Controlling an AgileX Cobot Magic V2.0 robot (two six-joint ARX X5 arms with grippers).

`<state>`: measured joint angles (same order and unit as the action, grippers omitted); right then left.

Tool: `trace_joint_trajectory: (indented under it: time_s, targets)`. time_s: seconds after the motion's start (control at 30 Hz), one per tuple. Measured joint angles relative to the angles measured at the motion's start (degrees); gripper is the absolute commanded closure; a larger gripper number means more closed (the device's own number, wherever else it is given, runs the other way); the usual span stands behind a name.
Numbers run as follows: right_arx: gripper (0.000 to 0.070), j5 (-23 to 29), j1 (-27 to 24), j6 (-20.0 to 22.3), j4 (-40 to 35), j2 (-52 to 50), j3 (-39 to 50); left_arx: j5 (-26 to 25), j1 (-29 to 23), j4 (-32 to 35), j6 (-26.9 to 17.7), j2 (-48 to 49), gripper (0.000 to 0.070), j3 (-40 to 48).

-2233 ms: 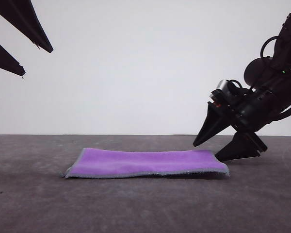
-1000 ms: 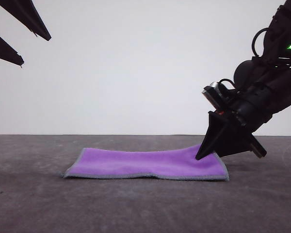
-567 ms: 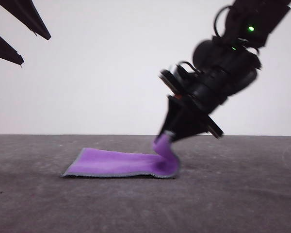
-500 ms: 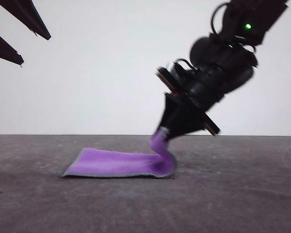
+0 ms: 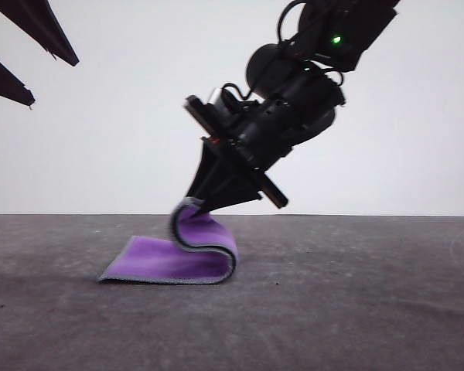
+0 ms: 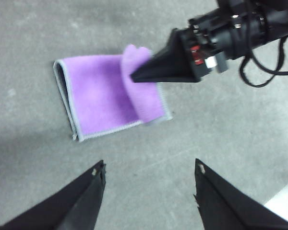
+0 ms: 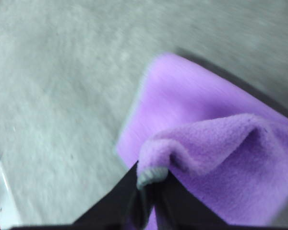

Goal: Fold clothes

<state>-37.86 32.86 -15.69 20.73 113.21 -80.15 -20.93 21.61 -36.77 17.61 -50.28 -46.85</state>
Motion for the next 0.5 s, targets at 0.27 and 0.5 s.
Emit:
trace_joint_trajectory:
  time_s: [0.27, 0.5]
  targets:
    - [0.0386, 0.4, 1.7, -1.1, -3.2, 1.4, -0.6, -0.4, 0.0, -0.4, 0.0, 0.0, 0.0347, 0.0]
    - [0.0419, 4.6, 1.4, 0.2, -1.0, -3.5, -0.6, -1.6, 0.0, -0.8, 0.0, 0.0, 0.0347, 0.0]
